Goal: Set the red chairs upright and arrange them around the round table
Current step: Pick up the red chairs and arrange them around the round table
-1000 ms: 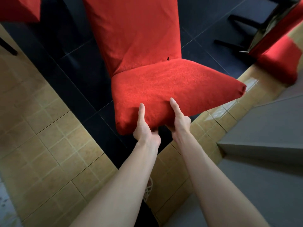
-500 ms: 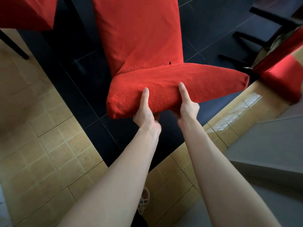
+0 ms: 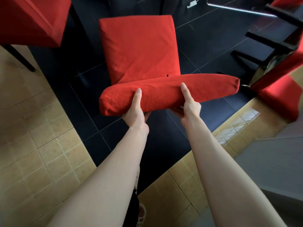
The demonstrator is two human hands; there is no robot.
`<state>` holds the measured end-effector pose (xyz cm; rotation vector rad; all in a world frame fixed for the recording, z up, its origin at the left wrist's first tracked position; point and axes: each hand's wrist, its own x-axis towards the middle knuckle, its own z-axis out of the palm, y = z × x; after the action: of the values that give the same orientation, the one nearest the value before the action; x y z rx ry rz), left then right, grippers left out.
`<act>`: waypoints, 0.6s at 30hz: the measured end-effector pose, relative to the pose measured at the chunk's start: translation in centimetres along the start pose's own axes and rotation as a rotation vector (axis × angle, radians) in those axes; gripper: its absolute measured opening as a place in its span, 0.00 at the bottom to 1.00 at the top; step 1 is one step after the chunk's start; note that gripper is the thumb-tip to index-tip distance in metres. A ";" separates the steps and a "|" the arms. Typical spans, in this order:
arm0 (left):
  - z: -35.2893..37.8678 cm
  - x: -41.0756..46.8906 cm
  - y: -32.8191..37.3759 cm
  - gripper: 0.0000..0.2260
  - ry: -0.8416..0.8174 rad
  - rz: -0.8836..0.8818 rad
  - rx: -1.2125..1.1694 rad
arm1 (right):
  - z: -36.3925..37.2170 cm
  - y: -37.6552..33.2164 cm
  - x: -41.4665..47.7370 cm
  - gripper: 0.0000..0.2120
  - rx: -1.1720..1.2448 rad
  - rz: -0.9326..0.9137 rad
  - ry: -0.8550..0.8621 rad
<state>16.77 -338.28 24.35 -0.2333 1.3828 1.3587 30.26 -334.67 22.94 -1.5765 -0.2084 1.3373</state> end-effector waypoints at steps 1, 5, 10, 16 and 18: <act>0.8 0.2 0.7 0.34 0.004 0.008 -0.001 | 0.8 -0.6 0.3 0.28 0.003 -0.006 -0.008; 3.4 1.4 2.9 0.35 0.035 0.027 -0.013 | 3.7 -2.3 1.7 0.35 0.015 -0.040 -0.013; 6.5 3.4 5.8 0.39 0.082 0.022 0.002 | 7.3 -4.6 3.3 0.39 0.004 -0.032 0.016; 9.6 5.6 9.0 0.41 0.125 0.016 0.024 | 11.4 -7.2 4.8 0.40 -0.043 0.015 0.063; 10.5 6.2 10.0 0.40 0.128 0.027 0.021 | 12.4 -7.9 5.2 0.41 -0.057 0.021 0.078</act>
<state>12.67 -323.61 28.25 -0.2933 1.5109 1.3704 25.66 -320.42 27.21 -1.6800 -0.1840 1.2928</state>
